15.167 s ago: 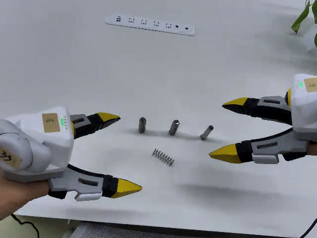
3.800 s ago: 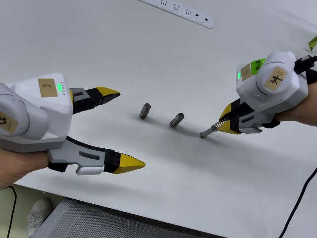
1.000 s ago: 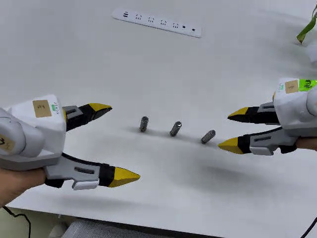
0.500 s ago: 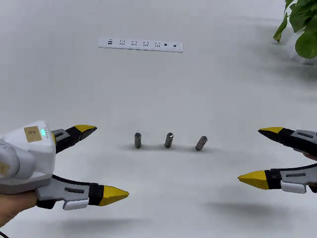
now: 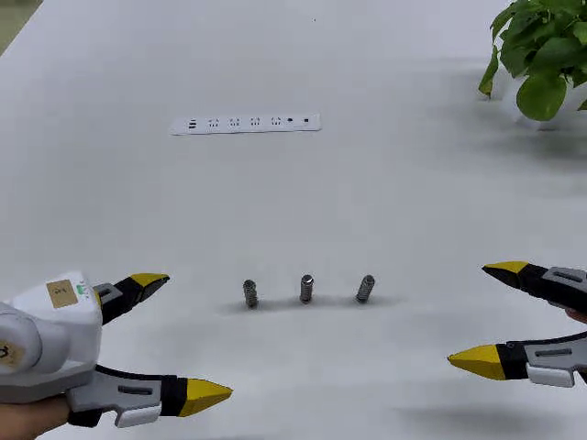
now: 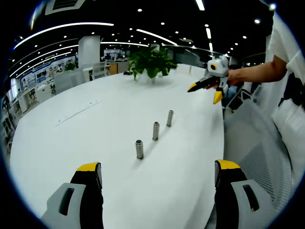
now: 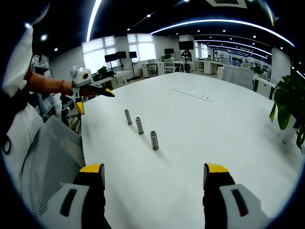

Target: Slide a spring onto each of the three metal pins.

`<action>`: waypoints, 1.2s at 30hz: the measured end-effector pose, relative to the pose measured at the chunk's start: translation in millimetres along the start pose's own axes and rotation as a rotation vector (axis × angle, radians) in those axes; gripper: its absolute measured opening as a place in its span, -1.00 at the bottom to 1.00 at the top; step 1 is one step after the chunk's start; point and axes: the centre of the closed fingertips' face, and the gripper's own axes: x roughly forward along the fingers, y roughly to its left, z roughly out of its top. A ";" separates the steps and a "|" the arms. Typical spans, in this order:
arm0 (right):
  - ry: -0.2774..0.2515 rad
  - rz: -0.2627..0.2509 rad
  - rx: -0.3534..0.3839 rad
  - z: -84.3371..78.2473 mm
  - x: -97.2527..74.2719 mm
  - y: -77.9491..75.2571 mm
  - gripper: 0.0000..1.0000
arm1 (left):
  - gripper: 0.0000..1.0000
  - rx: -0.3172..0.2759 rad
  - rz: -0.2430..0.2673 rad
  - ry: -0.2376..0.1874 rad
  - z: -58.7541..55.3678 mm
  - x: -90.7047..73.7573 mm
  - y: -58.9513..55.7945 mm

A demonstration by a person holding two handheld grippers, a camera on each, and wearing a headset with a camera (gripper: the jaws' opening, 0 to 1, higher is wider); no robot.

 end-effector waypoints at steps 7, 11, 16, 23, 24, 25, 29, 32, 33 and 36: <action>-0.012 0.001 -0.005 1.9 -3.0 0.3 0.72 | 1.00 0.011 -0.005 0.003 3.7 1.3 -3.0; -0.007 0.002 -0.008 1.3 -3.4 0.1 0.72 | 1.00 0.013 -0.006 0.001 4.7 1.0 -5.0; -0.005 0.005 -0.015 1.7 -4.1 4.1 0.71 | 1.00 0.015 -0.008 0.000 4.3 -0.2 -5.0; -0.008 0.007 -0.019 5.5 -4.2 8.9 0.71 | 1.00 0.015 -0.009 -0.001 2.3 -1.6 -3.8; -0.008 0.007 -0.019 5.7 -4.1 9.4 0.70 | 1.00 0.014 -0.010 -0.002 1.7 -1.5 -3.2; -0.006 0.005 -0.021 5.3 -4.2 8.7 0.70 | 1.00 0.015 -0.010 -0.001 1.1 -1.4 -2.7; -0.010 0.003 -0.021 6.1 -5.1 8.5 0.70 | 1.00 0.015 -0.012 -0.003 0.2 -1.1 -1.9; -0.007 0.002 -0.022 5.1 -4.9 8.6 0.70 | 1.00 0.018 -0.013 -0.003 1.1 -0.4 -3.0; -0.005 0.002 -0.021 4.9 -5.2 8.3 0.70 | 1.00 0.017 -0.013 -0.004 1.4 -0.2 -3.1; -0.004 0.004 -0.020 4.6 -5.0 9.0 0.70 | 1.00 0.019 -0.014 -0.001 1.5 0.2 -4.4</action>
